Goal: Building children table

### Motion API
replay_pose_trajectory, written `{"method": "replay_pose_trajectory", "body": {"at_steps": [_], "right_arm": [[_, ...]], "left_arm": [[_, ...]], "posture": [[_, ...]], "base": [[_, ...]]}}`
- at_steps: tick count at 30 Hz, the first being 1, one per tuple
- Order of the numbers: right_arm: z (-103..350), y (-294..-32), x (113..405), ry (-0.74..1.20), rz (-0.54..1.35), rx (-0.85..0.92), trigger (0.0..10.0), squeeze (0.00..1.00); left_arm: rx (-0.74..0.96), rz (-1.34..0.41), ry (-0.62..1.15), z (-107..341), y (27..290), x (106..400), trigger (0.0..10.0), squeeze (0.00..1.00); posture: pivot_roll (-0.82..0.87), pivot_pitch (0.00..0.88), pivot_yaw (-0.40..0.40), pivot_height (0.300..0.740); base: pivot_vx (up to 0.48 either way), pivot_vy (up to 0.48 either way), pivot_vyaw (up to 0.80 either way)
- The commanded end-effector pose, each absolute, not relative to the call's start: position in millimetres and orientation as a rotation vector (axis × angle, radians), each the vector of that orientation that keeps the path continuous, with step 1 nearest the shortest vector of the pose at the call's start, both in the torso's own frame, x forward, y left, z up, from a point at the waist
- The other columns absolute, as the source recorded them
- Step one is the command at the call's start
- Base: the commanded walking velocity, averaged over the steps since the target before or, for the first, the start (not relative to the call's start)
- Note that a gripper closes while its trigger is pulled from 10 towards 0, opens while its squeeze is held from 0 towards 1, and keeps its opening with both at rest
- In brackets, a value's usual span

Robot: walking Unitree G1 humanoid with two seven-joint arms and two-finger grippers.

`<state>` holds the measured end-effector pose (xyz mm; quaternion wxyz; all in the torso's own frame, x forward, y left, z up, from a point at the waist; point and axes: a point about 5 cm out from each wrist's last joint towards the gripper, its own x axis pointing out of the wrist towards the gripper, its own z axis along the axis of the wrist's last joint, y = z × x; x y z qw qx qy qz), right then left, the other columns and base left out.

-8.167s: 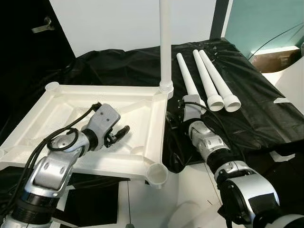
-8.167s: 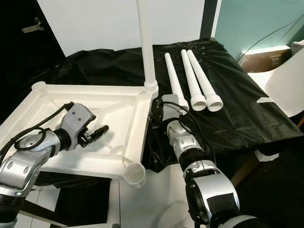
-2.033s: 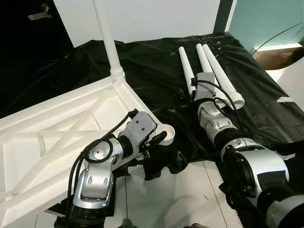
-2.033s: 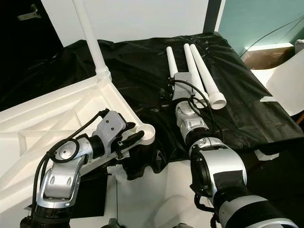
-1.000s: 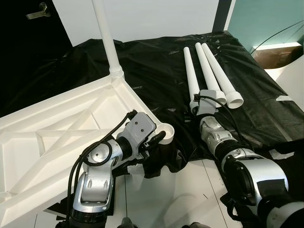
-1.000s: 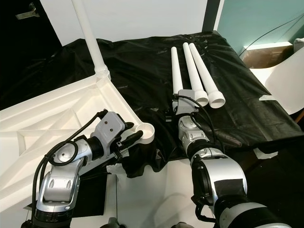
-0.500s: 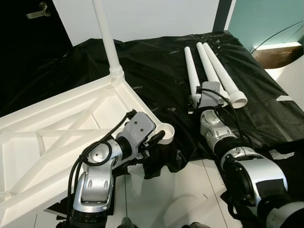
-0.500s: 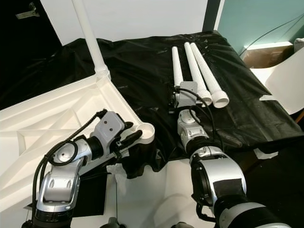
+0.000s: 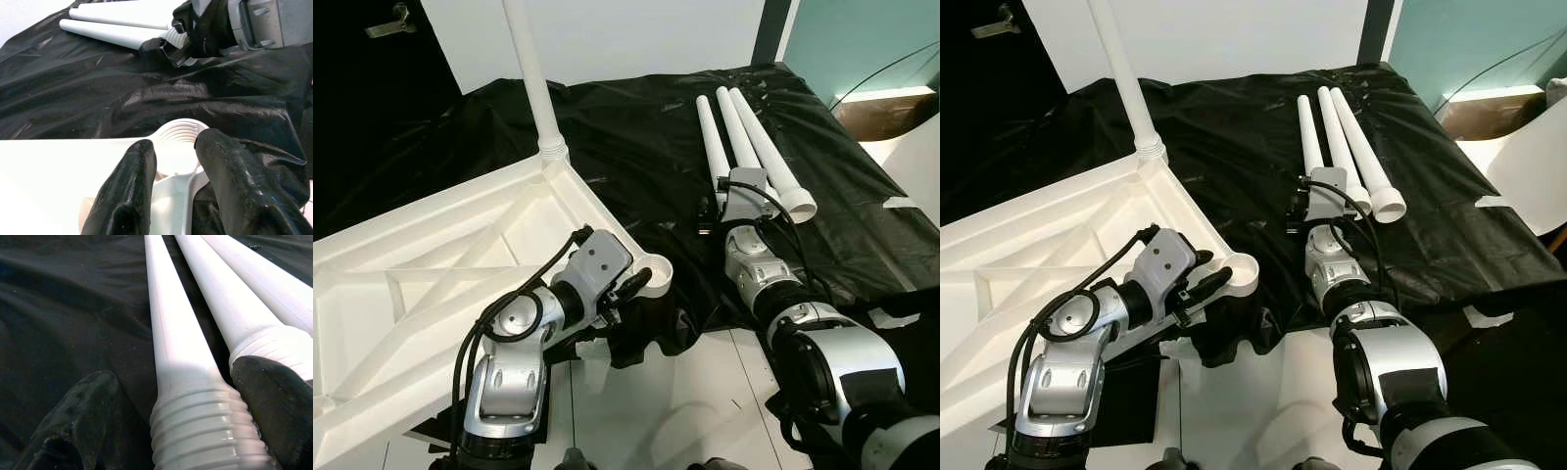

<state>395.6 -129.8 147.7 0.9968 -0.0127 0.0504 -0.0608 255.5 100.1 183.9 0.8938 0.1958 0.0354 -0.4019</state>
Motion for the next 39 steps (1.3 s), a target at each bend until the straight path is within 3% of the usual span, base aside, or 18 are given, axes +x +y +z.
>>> {"method": "replay_pose_trajectory", "body": {"at_steps": [1, 13, 22, 23, 24, 25, 28, 29, 39], "right_arm": [[142, -128, 395, 0.145, -0.113, -0.001, 10.0, 0.0], [123, -122, 390, 0.282, -0.044, -0.038, 10.0, 0.0], [123, -121, 389, 0.277, -0.038, -0.04, 10.0, 0.0], [123, -122, 390, 0.272, -0.037, -0.047, 7.5, 0.0], [123, -122, 390, 0.272, -0.037, -0.047, 7.5, 0.0], [125, -122, 390, 0.266, -0.035, -0.05, 0.6, 0.0], [127, -121, 391, 0.253, -0.029, -0.055, 0.6, 0.0], [128, -120, 391, 0.249, -0.029, -0.054, 0.0, 0.0], [124, -110, 386, 0.24, -0.026, -0.029, 0.0, 0.0]], "left_arm": [[0.412, -0.612, 0.047, 185, 111, 261, 10.0, 0.0], [0.414, -0.617, 0.04, 187, 109, 262, 10.0, 0.0], [0.414, -0.613, 0.043, 186, 110, 261, 10.0, 0.0], [0.414, -0.613, 0.043, 186, 109, 261, 10.0, 0.0], [0.414, -0.613, 0.043, 186, 109, 261, 10.0, 0.0], [0.414, -0.614, 0.043, 186, 109, 260, 10.0, 0.0], [0.413, -0.613, 0.045, 186, 109, 261, 10.0, 0.0], [0.413, -0.614, 0.045, 185, 109, 260, 10.0, 0.0], [0.413, -0.615, 0.048, 185, 109, 259, 10.0, 0.0]], "posture": [[0.1, 0.081, 0.022, 0.74], [0.1, 0.078, 0.022, 0.74], [0.11, 0.08, 0.022, 0.74], [0.11, 0.08, 0.022, 0.74], [0.11, 0.08, 0.022, 0.74], [0.11, 0.08, 0.021, 0.74], [0.11, 0.08, 0.021, 0.74], [0.1, 0.083, 0.022, 0.74], [0.11, 0.086, 0.017, 0.74]], "base": [[0.0, 0.0, 0.0], [0.0, 0.0, 0.0], [0.0, 0.0, 0.0], [0.0, 0.0, 0.0], [0.0, 0.0, 0.0], [0.0, 0.0, 0.0], [0.0, 0.0, 0.0], [0.0, 0.0, 0.0], [0.0, 0.0, 0.0]]}}
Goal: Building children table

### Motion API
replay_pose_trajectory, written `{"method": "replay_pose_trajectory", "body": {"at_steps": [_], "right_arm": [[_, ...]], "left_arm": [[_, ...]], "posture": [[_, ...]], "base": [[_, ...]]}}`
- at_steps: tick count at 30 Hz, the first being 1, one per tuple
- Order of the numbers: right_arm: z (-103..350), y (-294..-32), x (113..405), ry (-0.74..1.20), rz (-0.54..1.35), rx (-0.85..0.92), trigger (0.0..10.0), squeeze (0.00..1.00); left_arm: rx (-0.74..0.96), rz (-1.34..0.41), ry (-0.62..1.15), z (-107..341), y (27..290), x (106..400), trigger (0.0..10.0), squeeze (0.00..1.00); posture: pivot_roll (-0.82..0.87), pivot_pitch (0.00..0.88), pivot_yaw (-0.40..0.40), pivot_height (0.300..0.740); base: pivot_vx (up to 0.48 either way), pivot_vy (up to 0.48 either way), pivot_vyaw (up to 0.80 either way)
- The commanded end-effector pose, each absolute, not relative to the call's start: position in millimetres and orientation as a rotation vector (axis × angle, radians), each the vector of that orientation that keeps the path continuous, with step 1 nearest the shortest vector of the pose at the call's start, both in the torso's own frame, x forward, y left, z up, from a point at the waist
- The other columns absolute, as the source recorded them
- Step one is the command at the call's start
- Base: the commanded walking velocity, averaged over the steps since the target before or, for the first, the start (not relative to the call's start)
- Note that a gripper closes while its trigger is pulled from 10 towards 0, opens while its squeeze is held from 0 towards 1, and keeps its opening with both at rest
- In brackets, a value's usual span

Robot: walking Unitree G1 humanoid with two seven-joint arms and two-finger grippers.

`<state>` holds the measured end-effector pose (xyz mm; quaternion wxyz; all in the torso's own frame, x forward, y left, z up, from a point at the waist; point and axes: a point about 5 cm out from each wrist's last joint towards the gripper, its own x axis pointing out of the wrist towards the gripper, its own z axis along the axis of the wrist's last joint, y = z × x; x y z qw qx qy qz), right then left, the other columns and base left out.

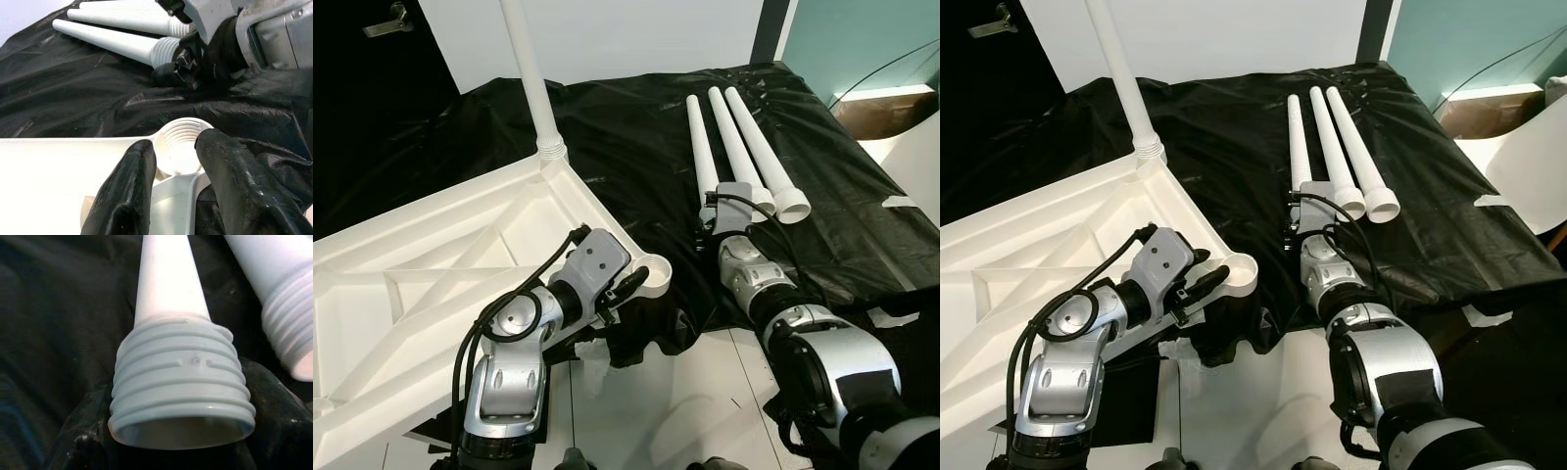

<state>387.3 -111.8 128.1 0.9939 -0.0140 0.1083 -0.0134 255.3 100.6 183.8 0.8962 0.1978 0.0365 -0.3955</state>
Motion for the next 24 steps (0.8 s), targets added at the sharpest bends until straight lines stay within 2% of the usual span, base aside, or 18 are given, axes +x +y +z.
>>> {"method": "replay_pose_trajectory", "body": {"at_steps": [1, 2, 3, 11, 12, 18, 19, 20, 24], "right_arm": [[120, -106, 382, 0.245, -0.022, -0.022, 0.5, 0.0], [117, -103, 379, 0.253, -0.019, -0.015, 2.6, 0.0], [113, -101, 376, 0.267, -0.015, -0.006, 10.0, 0.0], [112, -104, 377, 0.275, -0.025, 0.007, 10.0, 0.0], [115, -106, 378, 0.267, -0.03, 0.01, 10.0, 1.0], [129, -113, 382, 0.23, -0.032, 0.026, 10.0, 1.0], [131, -114, 383, 0.233, -0.033, 0.032, 10.0, 0.61], [132, -115, 384, 0.234, -0.035, 0.032, 10.0, 0.0], [135, -117, 386, 0.225, -0.038, 0.027, 10.0, 0.0]], "left_arm": [[0.413, -0.613, 0.048, 185, 109, 259, 10.0, 0.0], [0.412, -0.612, 0.049, 185, 109, 259, 10.0, 0.0], [0.412, -0.612, 0.049, 185, 109, 259, 10.0, 0.0], [0.416, -0.624, 0.044, 185, 107, 261, 10.0, 0.0], [0.417, -0.626, 0.043, 186, 107, 261, 10.0, 0.0], [0.422, -0.628, 0.042, 186, 108, 262, 10.0, 0.0], [0.423, -0.628, 0.041, 186, 108, 262, 10.0, 0.0], [0.422, -0.627, 0.041, 186, 108, 262, 10.0, 0.0], [0.422, -0.628, 0.038, 186, 107, 262, 10.0, 0.0]], "posture": [[0.11, 0.086, 0.017, 0.74], [0.1, 0.086, 0.018, 0.74], [0.1, 0.085, 0.019, 0.74], [0.09, 0.077, 0.029, 0.74], [0.09, 0.074, 0.029, 0.74], [0.1, 0.062, 0.026, 0.74], [0.1, 0.062, 0.026, 0.74], [0.1, 0.062, 0.026, 0.74], [0.1, 0.055, 0.026, 0.74]], "base": [[0.0, 0.0, 0.0], [0.0, 0.0, 0.0], [0.0, 0.0, 0.0], [0.0, 0.0, 0.0], [0.0, 0.0, 0.0], [0.0, 0.0, 0.0], [0.0, 0.0, 0.0], [0.0, 0.0, 0.0], [0.0, 0.0, 0.0]]}}
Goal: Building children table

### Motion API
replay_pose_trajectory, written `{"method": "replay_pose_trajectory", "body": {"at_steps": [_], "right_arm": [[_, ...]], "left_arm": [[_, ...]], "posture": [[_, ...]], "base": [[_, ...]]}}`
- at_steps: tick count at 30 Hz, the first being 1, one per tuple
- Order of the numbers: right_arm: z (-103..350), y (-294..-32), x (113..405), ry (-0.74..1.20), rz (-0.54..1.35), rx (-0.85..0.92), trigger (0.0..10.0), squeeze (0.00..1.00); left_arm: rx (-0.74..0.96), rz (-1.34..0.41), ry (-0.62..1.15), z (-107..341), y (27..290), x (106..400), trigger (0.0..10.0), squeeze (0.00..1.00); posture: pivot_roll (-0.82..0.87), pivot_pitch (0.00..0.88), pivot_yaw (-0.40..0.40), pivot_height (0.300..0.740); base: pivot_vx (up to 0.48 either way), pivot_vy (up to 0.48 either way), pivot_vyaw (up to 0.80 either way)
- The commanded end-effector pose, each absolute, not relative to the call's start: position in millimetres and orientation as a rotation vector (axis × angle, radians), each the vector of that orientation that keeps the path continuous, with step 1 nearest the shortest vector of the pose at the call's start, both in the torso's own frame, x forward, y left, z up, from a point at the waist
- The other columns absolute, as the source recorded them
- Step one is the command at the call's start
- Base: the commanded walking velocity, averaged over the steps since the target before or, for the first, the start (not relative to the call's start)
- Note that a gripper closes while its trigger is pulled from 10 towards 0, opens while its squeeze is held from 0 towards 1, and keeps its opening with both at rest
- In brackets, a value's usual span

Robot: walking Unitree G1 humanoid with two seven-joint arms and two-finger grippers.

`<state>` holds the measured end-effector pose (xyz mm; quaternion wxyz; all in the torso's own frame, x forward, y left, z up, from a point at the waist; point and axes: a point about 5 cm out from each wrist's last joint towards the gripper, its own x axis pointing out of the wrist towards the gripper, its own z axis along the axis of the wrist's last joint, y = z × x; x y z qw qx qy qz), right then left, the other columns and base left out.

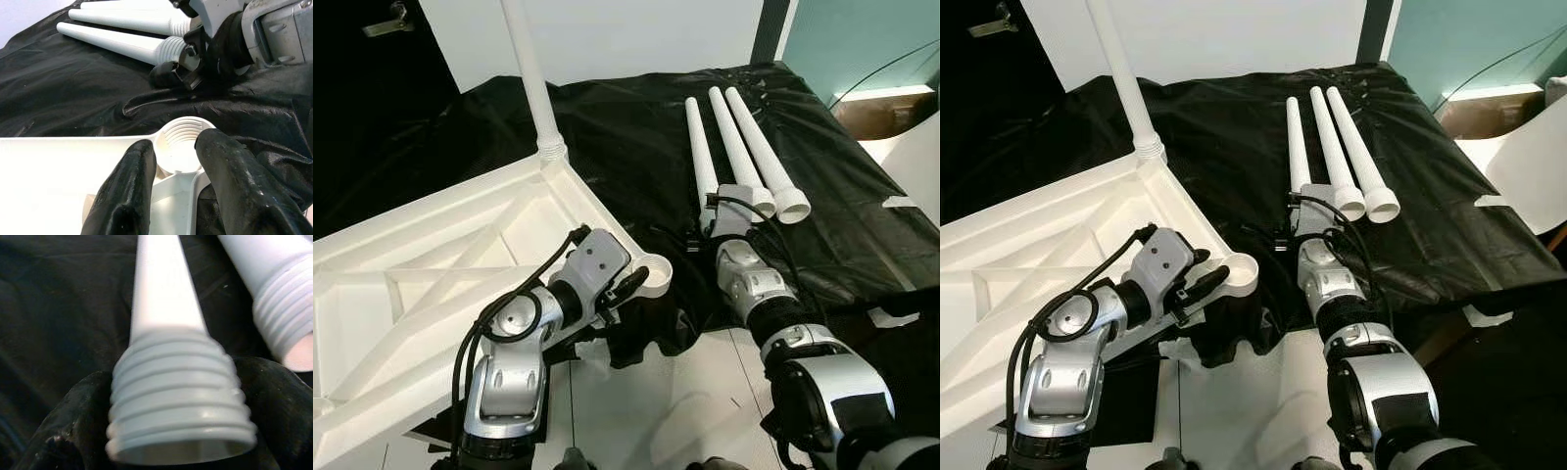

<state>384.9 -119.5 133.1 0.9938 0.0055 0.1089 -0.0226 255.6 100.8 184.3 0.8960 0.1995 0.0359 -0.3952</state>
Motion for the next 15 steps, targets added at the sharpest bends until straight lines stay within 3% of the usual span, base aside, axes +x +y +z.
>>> {"method": "replay_pose_trajectory", "body": {"at_steps": [1, 11, 12, 13, 14, 15], "right_arm": [[135.7, -117.5, 387.0, 0.225, -0.038, 0.028, 10.0, 0.0], [130.5, -115.5, 385.7, 0.242, -0.023, 0.01, 10.0, 0.0], [130.7, -115.4, 385.6, 0.24, -0.022, 0.009, 4.0, 0.0], [130.7, -115.4, 385.6, 0.24, -0.022, 0.009, 4.0, 0.0], [131.0, -115.1, 385.5, 0.237, -0.021, 0.008, 0.0, 0.0], [131.0, -115.1, 385.5, 0.237, -0.021, 0.008, 0.0, 0.0]], "left_arm": [[0.424, -0.628, 0.037, 186.7, 107.1, 262.4, 10.0, 0.0], [0.425, -0.628, 0.036, 186.7, 106.5, 262.9, 10.0, 0.0], [0.426, -0.629, 0.035, 186.8, 106.4, 263.1, 10.0, 0.0], [0.426, -0.629, 0.035, 186.8, 106.4, 263.1, 10.0, 0.0], [0.426, -0.628, 0.035, 187.2, 106.5, 263.6, 10.0, 0.0], [0.426, -0.628, 0.035, 187.2, 106.5, 263.6, 10.0, 0.0]], "posture": [[0.1, 0.055, 0.026, 0.74], [0.1, 0.04, 0.023, 0.74], [0.1, 0.039, 0.022, 0.74], [0.1, 0.039, 0.022, 0.74], [0.1, 0.039, 0.022, 0.74], [0.1, 0.039, 0.022, 0.74]], "base": [[0.0, 0.0, 0.0], [0.0, 0.0, 0.0], [0.0, 0.0, 0.0], [0.0, 0.0, 0.0], [0.0, 0.0, 0.0], [0.0, 0.0, 0.0]]}}
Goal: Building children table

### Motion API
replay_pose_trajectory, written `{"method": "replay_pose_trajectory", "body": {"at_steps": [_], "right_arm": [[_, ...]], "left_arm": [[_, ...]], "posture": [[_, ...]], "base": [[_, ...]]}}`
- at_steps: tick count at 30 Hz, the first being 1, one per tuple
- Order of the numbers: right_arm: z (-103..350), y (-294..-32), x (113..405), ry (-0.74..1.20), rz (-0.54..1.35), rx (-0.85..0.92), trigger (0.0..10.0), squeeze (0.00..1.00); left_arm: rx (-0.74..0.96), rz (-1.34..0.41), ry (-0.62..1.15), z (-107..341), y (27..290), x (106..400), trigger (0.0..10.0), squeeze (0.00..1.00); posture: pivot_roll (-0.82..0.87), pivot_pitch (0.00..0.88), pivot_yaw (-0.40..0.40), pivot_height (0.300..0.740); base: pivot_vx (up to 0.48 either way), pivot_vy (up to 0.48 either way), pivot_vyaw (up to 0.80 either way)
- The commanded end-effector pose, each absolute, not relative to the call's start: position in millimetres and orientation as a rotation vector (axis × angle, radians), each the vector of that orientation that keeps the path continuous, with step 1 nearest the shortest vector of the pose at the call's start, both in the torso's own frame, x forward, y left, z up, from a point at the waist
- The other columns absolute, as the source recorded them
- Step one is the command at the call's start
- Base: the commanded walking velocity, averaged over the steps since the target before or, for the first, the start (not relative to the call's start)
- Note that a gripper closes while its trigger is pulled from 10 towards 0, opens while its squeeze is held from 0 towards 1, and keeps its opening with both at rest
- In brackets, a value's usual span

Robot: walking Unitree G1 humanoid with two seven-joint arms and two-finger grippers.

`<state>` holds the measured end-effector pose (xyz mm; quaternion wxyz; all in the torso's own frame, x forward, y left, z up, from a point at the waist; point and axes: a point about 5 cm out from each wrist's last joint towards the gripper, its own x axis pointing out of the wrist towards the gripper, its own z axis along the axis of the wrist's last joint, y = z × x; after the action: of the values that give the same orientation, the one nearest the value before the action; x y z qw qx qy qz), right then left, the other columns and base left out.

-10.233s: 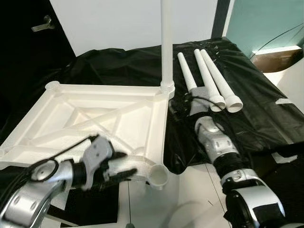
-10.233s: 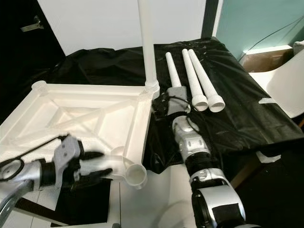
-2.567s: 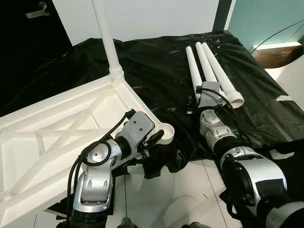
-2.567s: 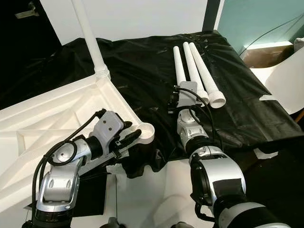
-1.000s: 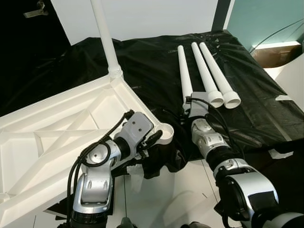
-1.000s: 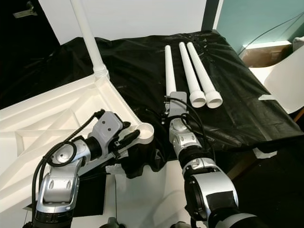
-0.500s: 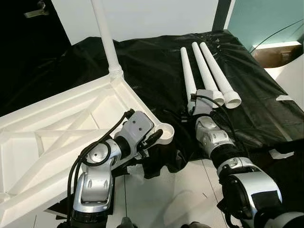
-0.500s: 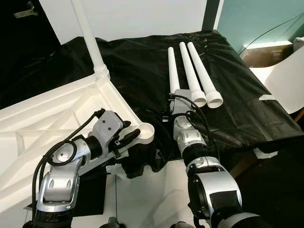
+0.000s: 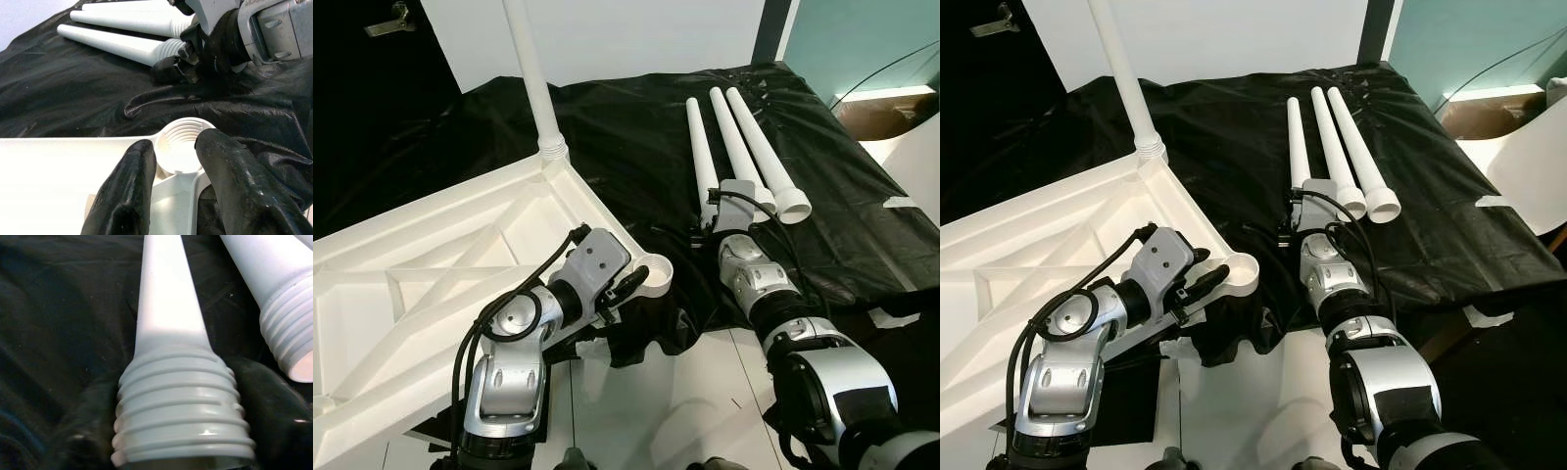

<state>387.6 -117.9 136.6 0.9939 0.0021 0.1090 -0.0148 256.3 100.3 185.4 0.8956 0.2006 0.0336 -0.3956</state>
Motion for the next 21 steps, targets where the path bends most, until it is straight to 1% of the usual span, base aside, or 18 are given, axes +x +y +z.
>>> {"method": "replay_pose_trajectory", "body": {"at_steps": [1, 7, 8, 10, 11, 12, 14, 15, 17, 18, 19, 21], "right_arm": [[131, -115, 385, 0.235, -0.02, 0.008, 0.0, 0.0], [130, -120, 384, 0.219, -0.031, 0.017, 0.0, 0.0], [132, -121, 385, 0.196, -0.032, 0.02, 2.0, 0.0], [136, -121, 385, 0.159, -0.027, 0.019, 2.0, 0.0], [144, -120, 386, 0.099, -0.016, 0.026, 10.0, 0.0], [144, -120, 386, 0.099, -0.016, 0.026, 10.0, 0.0], [164, -119, 385, -0.051, 0.015, 0.02, 10.0, 0.0], [164, -119, 385, -0.051, 0.015, 0.02, 10.0, 0.0], [181, -117, 383, -0.178, 0.056, 0.004, 10.0, 0.0], [181, -117, 383, -0.178, 0.056, 0.004, 10.0, 0.0], [195, -116, 379, -0.285, 0.086, -0.022, 10.0, 0.0], [200, -116, 377, -0.323, 0.094, -0.029, 10.0, 0.0]], "left_arm": [[0.426, -0.628, 0.035, 188, 107, 264, 10.0, 0.0], [0.429, -0.593, 0.018, 193, 111, 273, 10.0, 0.0], [0.432, -0.586, 0.015, 194, 112, 274, 10.0, 0.0], [0.436, -0.577, 0.01, 195, 113, 276, 10.0, 0.0], [0.434, -0.57, 0.001, 197, 114, 279, 10.0, 0.0], [0.434, -0.57, 0.001, 197, 114, 279, 10.0, 0.0], [0.413, -0.541, -0.022, 204, 116, 288, 10.0, 0.0], [0.413, -0.541, -0.022, 204, 116, 288, 10.0, 0.0], [0.363, -0.502, -0.038, 211, 120, 299, 10.0, 0.0], [0.363, -0.502, -0.038, 211, 120, 299, 10.0, 0.0], [0.282, -0.489, -0.044, 218, 124, 309, 10.0, 0.0], [0.248, -0.488, -0.046, 221, 125, 313, 10.0, 0.0]], "posture": [[0.1, 0.04, 0.022, 0.74], [0.09, 0.043, 0.023, 0.74], [0.09, 0.042, 0.023, 0.74], [0.09, 0.04, 0.021, 0.74], [0.08, 0.035, 0.019, 0.74], [0.08, 0.035, 0.019, 0.74], [0.08, 0.033, 0.019, 0.74], [0.08, 0.033, 0.019, 0.74], [0.06, 0.024, 0.019, 0.74], [0.06, 0.024, 0.019, 0.74], [0.06, 0.016, 0.019, 0.74], [0.06, 0.016, 0.019, 0.74]], "base": [[0.0, 0.0, 0.0], [0.0, 0.0, 0.0], [0.0, 0.0, 0.0], [0.0, 0.0, 0.0], [0.0, 0.0, 0.0], [0.0, 0.0, 0.0], [0.0, 0.0, 0.0], [0.0, 0.0, 0.0], [0.0, 0.0, 0.0], [0.0, 0.0, 0.0], [0.0, 0.0, 0.0], [0.0, 0.0, 0.0]]}}
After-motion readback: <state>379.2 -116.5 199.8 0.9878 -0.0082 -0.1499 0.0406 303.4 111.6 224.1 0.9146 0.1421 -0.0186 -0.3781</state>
